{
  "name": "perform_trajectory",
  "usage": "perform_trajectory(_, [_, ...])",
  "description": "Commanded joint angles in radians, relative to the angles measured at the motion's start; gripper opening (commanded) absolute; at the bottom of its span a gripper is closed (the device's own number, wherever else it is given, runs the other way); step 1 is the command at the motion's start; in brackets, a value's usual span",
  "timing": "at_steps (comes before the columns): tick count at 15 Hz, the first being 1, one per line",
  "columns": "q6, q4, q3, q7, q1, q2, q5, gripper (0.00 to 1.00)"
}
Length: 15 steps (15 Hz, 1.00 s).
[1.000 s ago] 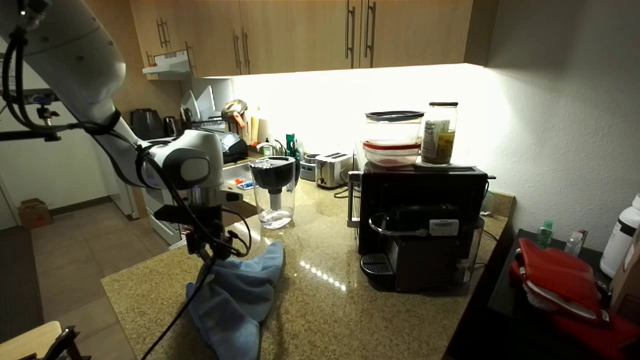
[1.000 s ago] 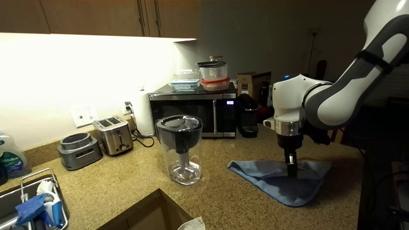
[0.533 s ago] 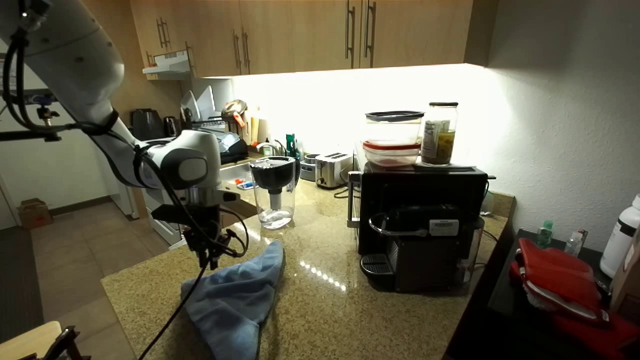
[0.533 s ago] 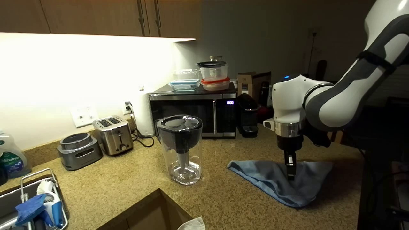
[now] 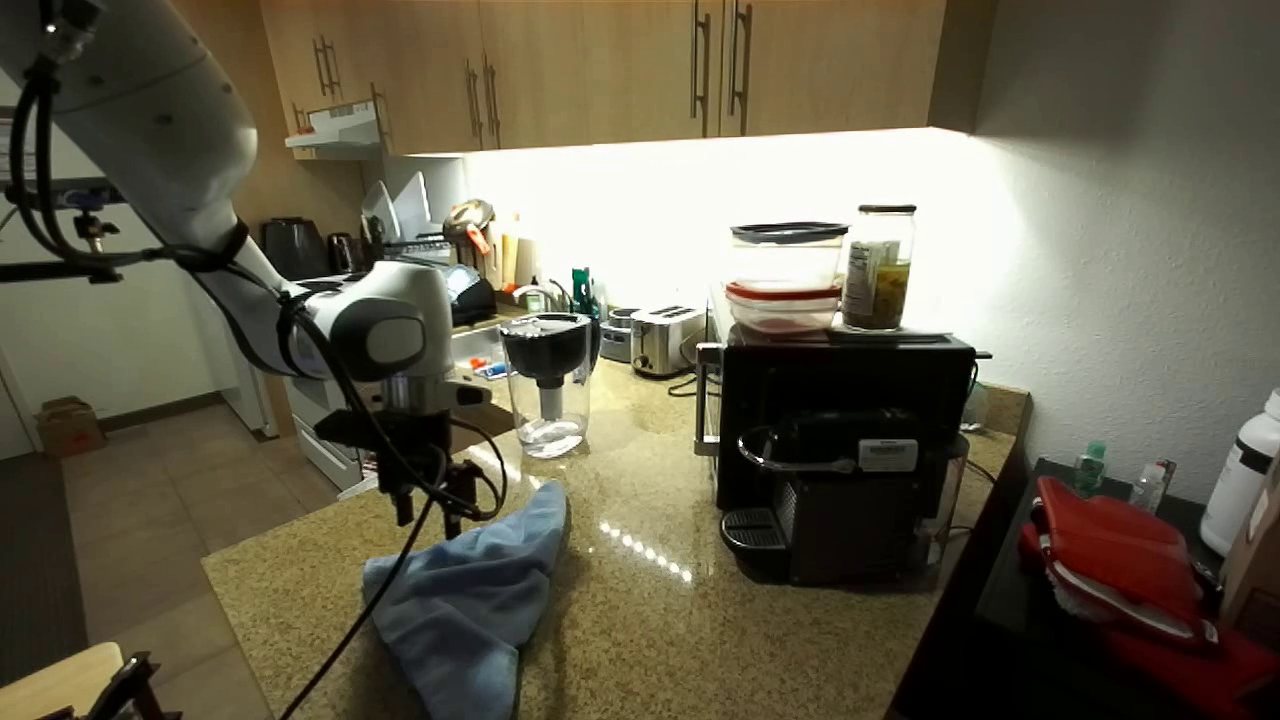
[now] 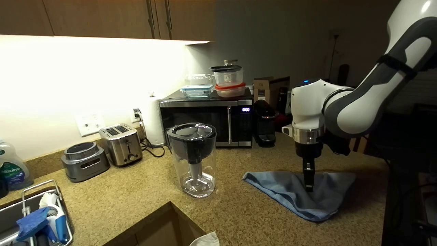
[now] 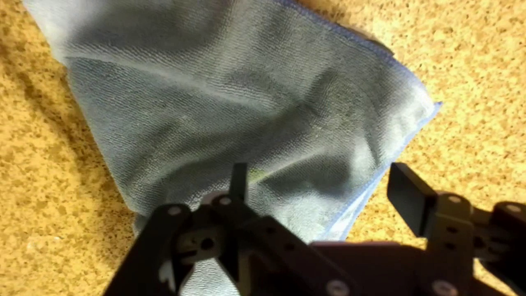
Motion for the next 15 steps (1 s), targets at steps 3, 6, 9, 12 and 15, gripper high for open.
perform_trajectory(3, [-0.023,0.119,-0.042,-0.019,-0.049,0.079,0.022,1.0])
perform_trajectory(6, [-0.04,0.193,-0.048,-0.039,-0.073,0.128,0.034,1.0])
perform_trajectory(9, [-0.042,0.245,-0.041,-0.056,-0.085,0.17,0.042,1.0])
perform_trajectory(12, [-0.027,0.293,-0.028,-0.08,-0.088,0.213,0.063,1.0])
perform_trajectory(15, [-0.02,0.34,-0.046,0.017,-0.064,0.248,0.069,1.0])
